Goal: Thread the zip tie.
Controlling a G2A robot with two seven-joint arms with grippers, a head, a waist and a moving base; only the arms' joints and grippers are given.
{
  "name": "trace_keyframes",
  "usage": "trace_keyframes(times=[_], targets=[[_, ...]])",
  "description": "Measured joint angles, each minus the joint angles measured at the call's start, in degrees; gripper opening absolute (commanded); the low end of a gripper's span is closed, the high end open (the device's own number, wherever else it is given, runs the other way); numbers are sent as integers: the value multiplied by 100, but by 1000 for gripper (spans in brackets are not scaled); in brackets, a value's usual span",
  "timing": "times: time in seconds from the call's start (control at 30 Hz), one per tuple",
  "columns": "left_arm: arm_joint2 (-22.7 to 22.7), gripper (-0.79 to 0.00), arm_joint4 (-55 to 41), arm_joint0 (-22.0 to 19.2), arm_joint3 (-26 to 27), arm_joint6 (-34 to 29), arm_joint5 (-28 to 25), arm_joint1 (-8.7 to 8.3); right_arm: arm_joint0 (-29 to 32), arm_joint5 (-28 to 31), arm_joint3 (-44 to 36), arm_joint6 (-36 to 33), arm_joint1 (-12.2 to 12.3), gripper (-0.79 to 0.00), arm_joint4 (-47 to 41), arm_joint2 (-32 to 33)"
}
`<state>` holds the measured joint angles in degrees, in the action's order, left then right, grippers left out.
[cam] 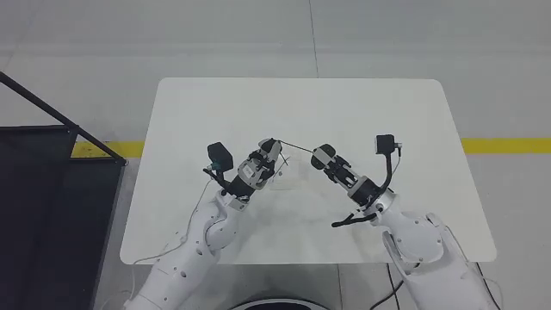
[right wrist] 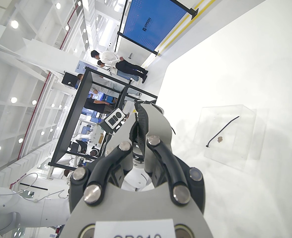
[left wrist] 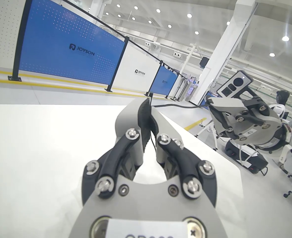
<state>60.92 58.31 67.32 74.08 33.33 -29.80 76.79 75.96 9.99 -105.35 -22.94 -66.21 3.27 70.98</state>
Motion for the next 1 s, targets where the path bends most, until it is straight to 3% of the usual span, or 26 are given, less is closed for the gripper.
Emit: trace_keyframes(times=[0.5, 1.0], targets=[[0, -785, 1, 0, 0, 1, 1, 0, 158, 557, 7, -116, -8, -785, -385, 82], [0, -785, 1, 0, 0, 1, 1, 0, 50, 485, 40, -88, -51, -785, -391, -31]])
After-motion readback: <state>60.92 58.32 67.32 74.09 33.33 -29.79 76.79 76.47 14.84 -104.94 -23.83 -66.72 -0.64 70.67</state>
